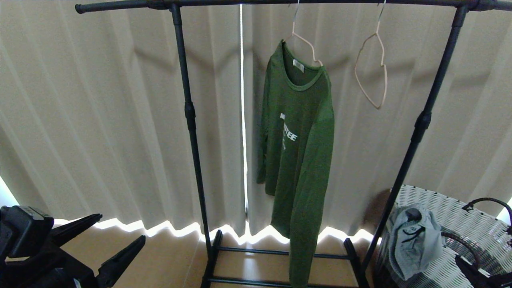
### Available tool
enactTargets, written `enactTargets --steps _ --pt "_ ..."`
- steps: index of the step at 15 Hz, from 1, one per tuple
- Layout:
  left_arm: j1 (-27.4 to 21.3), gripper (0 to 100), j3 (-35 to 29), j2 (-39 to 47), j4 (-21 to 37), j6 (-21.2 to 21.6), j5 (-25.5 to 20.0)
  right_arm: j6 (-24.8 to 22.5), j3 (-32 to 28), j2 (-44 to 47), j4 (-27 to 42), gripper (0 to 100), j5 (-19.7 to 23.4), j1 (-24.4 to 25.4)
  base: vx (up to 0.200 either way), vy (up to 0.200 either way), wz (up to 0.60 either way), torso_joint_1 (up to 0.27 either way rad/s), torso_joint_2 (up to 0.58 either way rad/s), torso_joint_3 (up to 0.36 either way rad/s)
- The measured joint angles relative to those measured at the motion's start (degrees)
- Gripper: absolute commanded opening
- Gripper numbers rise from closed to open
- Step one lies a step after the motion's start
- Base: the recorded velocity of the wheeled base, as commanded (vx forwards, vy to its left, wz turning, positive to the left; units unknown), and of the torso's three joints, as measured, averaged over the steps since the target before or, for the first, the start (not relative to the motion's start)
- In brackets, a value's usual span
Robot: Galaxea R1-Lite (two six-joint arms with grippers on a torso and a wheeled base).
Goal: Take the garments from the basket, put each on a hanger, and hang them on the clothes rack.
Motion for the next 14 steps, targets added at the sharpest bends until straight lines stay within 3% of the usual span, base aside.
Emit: enactTargets --steps 3,14 --pt "0.04 100 0.10 0.02 0.07 0.06 0.00 0.00 0.17 0.00 -0.02 100 0.00 0.02 0.000 0.000 0.00 0.000 0.00 0.000" --pt "0.04 100 0.57 0.02 0.11 0.06 0.00 0.00 0.24 -0.48 -0.13 100 -0.01 0.02 0.000 -0.200 0.00 0.000 0.00 0.002"
